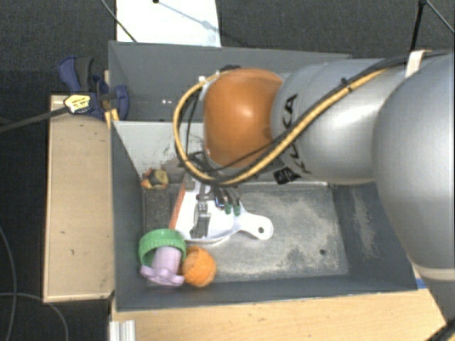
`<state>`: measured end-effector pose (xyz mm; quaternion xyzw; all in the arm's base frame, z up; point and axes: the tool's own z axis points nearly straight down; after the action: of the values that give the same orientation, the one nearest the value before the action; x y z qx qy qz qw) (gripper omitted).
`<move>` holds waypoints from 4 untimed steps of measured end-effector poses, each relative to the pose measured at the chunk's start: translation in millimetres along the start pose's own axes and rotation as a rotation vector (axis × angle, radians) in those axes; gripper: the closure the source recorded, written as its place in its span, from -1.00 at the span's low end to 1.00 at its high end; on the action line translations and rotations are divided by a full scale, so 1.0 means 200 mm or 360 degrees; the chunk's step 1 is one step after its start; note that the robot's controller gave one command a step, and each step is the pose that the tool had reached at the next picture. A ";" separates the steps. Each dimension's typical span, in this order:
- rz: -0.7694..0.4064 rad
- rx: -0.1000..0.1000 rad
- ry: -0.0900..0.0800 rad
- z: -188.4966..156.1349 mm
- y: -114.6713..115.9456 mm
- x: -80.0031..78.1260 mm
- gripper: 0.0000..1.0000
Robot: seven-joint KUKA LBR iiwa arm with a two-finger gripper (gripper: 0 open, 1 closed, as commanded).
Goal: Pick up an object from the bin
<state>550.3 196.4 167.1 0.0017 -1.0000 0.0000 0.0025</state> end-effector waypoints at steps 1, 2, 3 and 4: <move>0.0008 -0.0002 -0.0012 -0.02 -0.01 -0.01 -1.00; -0.0111 -0.0004 -0.0018 0.12 -0.09 0.01 -1.00; -0.0004 -0.0002 -0.0015 0.34 -0.23 0.07 -1.00; -0.0146 -0.0001 -0.0008 0.39 -0.34 0.13 1.00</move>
Offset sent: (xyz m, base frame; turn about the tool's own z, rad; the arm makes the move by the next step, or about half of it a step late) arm -0.0065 -0.0400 -0.0599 -0.1422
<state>524.4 128.5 89.0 0.0474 -0.9989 -0.0004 0.0001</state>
